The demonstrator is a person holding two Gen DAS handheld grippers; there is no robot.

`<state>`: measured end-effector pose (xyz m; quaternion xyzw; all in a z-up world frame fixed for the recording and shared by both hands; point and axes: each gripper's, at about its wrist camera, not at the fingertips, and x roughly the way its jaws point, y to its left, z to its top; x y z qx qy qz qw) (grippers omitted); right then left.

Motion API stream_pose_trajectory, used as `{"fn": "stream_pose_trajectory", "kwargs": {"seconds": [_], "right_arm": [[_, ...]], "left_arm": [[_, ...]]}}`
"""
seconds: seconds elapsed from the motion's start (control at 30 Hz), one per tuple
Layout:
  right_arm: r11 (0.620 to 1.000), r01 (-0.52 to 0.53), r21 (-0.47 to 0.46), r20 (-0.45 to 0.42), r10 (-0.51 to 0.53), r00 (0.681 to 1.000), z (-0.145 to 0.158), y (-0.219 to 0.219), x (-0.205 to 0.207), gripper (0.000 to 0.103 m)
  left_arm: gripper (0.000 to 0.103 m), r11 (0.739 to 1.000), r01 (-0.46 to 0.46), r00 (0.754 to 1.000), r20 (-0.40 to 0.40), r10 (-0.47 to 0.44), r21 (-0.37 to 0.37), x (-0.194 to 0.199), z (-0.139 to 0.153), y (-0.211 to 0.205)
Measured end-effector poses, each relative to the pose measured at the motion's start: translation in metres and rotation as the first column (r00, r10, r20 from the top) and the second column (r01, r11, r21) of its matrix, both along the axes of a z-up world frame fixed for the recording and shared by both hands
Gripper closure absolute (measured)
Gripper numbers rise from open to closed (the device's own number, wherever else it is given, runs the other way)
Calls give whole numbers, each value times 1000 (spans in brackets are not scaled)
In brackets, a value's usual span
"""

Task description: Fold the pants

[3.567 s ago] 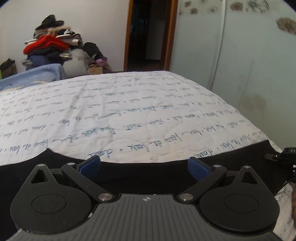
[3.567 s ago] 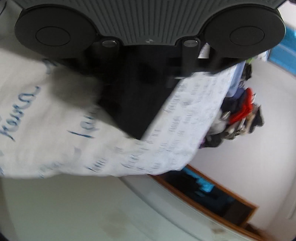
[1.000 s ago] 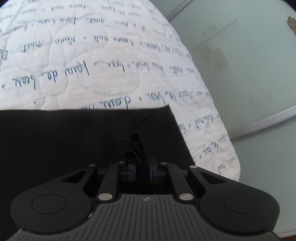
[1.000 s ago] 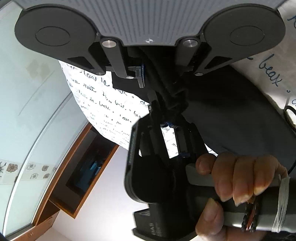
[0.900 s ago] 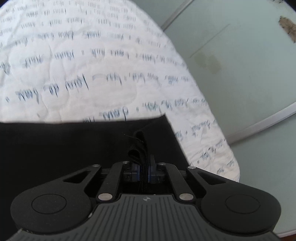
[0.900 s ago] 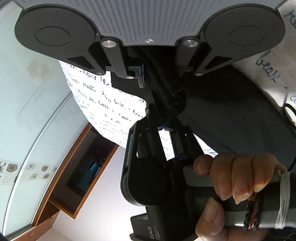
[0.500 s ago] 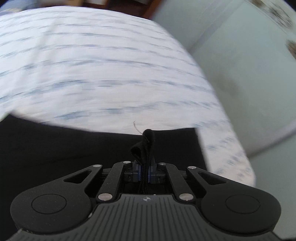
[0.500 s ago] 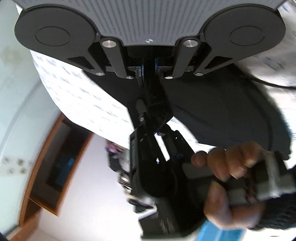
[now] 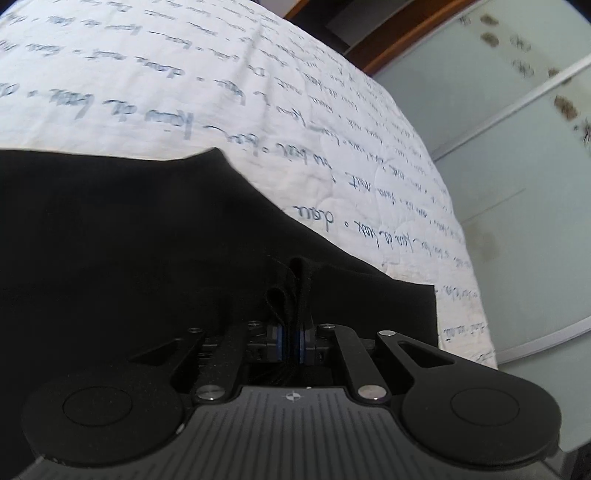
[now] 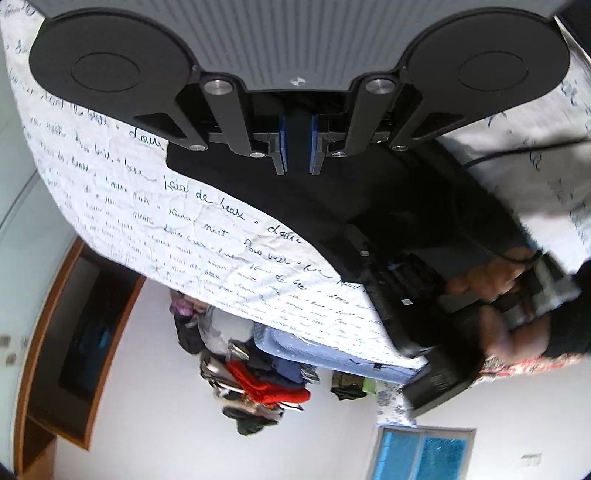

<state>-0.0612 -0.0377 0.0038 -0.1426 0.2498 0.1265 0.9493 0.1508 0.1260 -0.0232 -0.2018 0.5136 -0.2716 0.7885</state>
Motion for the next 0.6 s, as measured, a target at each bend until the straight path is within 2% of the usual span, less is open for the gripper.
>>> {"fn": "stream_pose_trajectory", "kwargs": {"seconds": [0.1,0.17,0.23,0.37,0.47,0.53,0.6], "right_arm": [[999,9,44,-30,-8,1000,1,-9,13,92],[998,8,55,-49,-5,999,1,-9,20,92],[998,-6,64,-67,10,998,0,-8,23,92],[998,-42,47,-71,46,996,0,4,28,92],[994,-102,31,-101,104,989,-3,23,60,91],[989,-141,38,-140,145,979,-10,37,77,91],[985,-166,39,-169,170,971,-21,54,93,91]], "left_arm": [[87,997,-79,997,3,79,-24,-11,2,34],[79,992,-112,993,-42,109,-57,-12,-2,56],[77,982,-173,984,-50,170,-73,-16,-1,80],[73,948,-312,947,63,315,-55,-47,25,130],[66,912,-409,897,176,405,-15,-80,51,169],[57,865,-502,836,268,479,22,-103,71,193],[52,807,-591,760,350,547,21,-129,89,216]]}}
